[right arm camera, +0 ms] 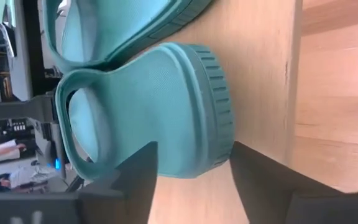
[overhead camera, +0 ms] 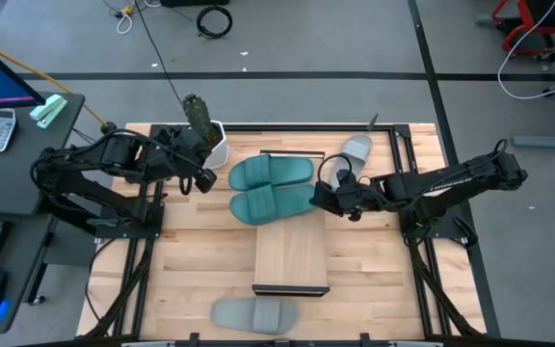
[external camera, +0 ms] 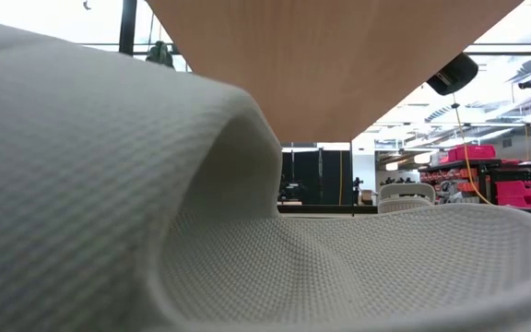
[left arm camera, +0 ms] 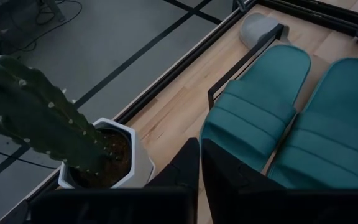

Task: Pick and place slides into the shelf
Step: Put the green slide on the shelf

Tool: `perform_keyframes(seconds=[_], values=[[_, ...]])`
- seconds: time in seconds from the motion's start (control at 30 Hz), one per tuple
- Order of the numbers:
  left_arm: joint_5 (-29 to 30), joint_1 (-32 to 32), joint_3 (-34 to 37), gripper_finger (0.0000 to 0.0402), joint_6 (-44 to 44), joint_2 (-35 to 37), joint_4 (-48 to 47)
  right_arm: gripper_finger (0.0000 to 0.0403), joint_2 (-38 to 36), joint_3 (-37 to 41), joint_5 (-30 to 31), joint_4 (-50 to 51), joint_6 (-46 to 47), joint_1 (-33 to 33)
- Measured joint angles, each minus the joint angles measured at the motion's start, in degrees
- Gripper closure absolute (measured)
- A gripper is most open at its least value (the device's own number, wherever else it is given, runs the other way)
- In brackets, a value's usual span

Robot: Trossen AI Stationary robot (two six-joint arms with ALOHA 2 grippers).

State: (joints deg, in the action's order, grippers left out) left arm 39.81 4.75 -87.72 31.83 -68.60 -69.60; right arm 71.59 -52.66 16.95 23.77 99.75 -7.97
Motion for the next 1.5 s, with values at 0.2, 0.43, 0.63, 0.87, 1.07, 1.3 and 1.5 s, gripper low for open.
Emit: perform_keyframes(seconds=[0.2,0.43,0.63,0.87,1.07,1.3,1.5], values=[[0.00,0.00,0.00,0.0376,0.00,0.00,0.00,0.0153,0.00,0.00,-0.84,2.51,1.54,0.04],[-0.01,0.00,0.00,0.0371,0.03,-0.02,-0.02,0.0154,-0.12,0.00,-2.06,3.67,1.17,-0.04],[-0.68,0.00,0.00,0.0378,0.04,-0.02,-0.07,0.0171,-4.34,0.00,-1.22,6.47,-0.69,-0.04],[-3.05,0.00,0.00,0.0368,0.11,-0.02,-0.10,0.0185,-13.97,0.00,0.59,17.41,-0.40,-1.35],[-8.89,0.00,0.00,0.0369,0.55,-0.02,-0.09,0.0191,-20.25,0.00,1.00,26.66,-0.82,-1.99],[-23.13,-0.02,0.00,0.0373,3.26,-0.02,-0.09,0.0199,-23.46,0.00,1.50,35.39,-3.80,-1.94],[-31.94,2.01,-0.01,0.0362,8.45,-2.71,0.03,0.0200,-23.78,0.00,1.65,36.12,-10.73,-1.90]])
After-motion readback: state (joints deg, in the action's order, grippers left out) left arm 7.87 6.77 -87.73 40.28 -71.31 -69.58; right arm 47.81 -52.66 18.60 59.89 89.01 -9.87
